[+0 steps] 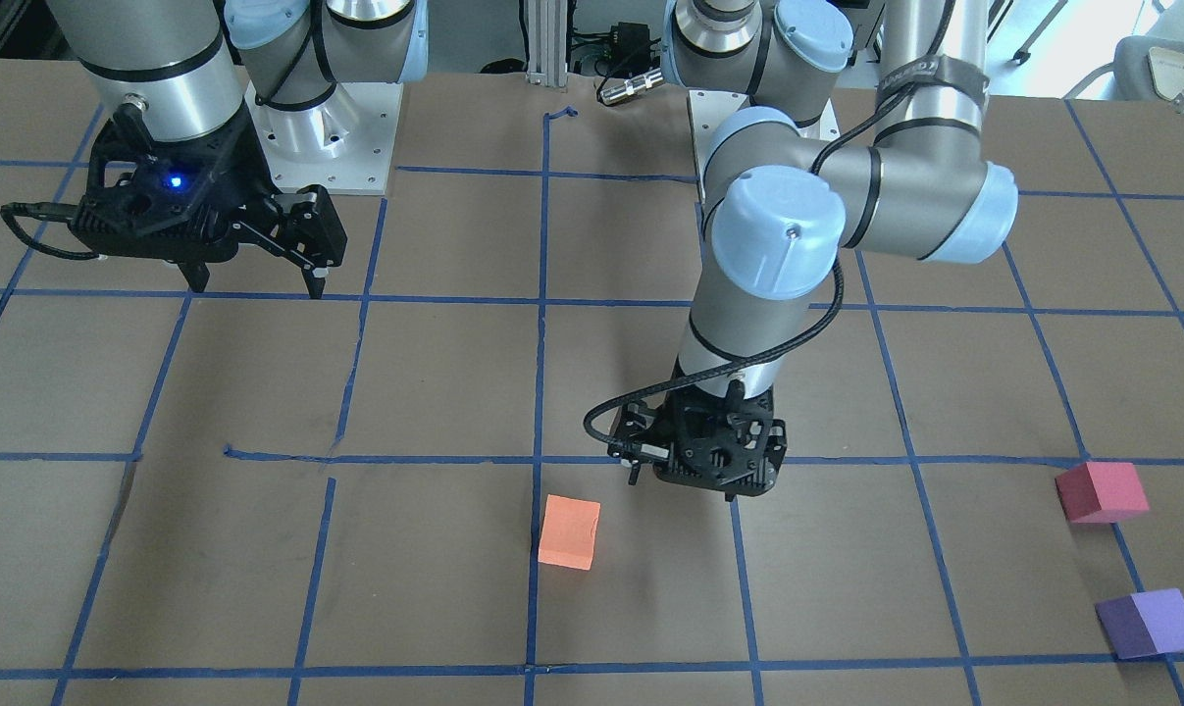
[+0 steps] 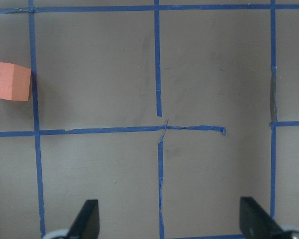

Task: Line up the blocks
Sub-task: 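Swing the left gripper over the orange cube and lower it, then close the left gripper on the orange cube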

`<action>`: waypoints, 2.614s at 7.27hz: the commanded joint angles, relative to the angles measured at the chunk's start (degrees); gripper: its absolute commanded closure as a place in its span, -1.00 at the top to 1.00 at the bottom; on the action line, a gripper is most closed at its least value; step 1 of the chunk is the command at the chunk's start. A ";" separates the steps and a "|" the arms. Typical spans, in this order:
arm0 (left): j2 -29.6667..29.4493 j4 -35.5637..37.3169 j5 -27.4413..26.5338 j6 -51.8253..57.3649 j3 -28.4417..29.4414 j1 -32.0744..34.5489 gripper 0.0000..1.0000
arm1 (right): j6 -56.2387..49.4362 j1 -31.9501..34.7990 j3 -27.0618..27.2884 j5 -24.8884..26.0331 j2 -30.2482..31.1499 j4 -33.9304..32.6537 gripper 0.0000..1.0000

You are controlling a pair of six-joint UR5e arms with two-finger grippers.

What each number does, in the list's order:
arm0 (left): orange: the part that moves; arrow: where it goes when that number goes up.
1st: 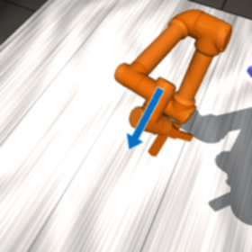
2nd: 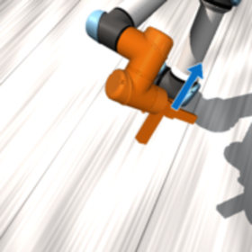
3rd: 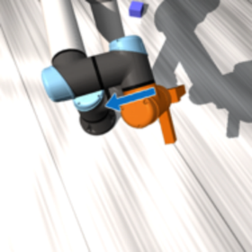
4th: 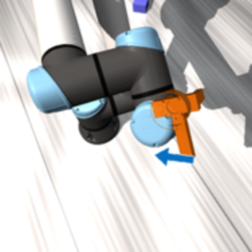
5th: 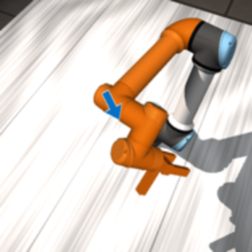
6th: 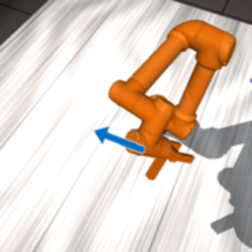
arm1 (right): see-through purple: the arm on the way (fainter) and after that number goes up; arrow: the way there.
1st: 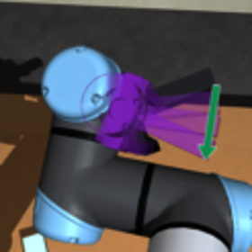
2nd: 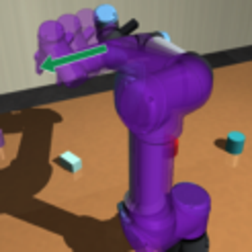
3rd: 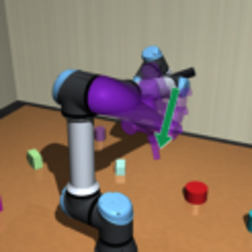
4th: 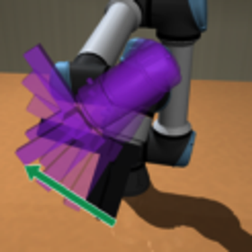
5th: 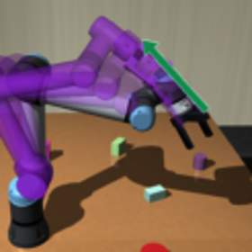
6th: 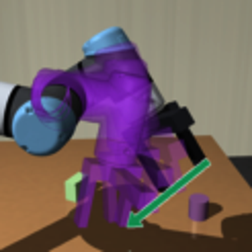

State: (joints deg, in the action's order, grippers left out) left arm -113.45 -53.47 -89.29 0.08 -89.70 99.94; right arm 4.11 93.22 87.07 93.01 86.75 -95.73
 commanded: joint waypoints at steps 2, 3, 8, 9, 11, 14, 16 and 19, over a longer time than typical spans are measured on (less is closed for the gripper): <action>-7.74 3.81 -0.01 -2.36 2.85 4.38 1.00 | -4.11 -1.02 0.03 -0.02 0.53 0.54 1.00; -8.62 3.55 0.08 -2.80 3.21 4.73 1.00 | -4.20 -1.02 0.03 -0.02 0.62 0.11 1.00; -13.89 3.73 -0.01 -5.44 4.44 7.02 1.00 | -4.20 -1.02 0.03 -0.11 0.70 0.02 1.00; -14.69 3.81 -0.01 -5.36 4.62 7.11 1.00 | -4.20 -1.02 0.03 -0.11 0.70 -0.16 1.00; -15.75 3.81 -0.01 -5.53 4.62 7.29 1.00 | -4.20 -1.02 0.03 -0.02 0.70 -0.16 1.00; -16.19 3.81 -0.71 -6.40 4.53 7.46 -0.27 | -4.11 -1.02 0.03 -0.02 0.70 -0.16 1.00; -14.62 3.73 -2.10 -6.68 4.62 7.46 -0.65 | -4.11 -1.02 0.03 0.06 0.70 -0.07 1.00; -11.28 3.38 -10.97 -11.22 3.48 2.75 -0.70 | -4.11 -1.02 0.03 0.07 0.70 -0.07 1.00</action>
State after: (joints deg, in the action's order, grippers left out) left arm -125.96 -49.83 -96.59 -8.40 -85.49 105.28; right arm 0.00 92.20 87.10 93.07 87.50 -95.81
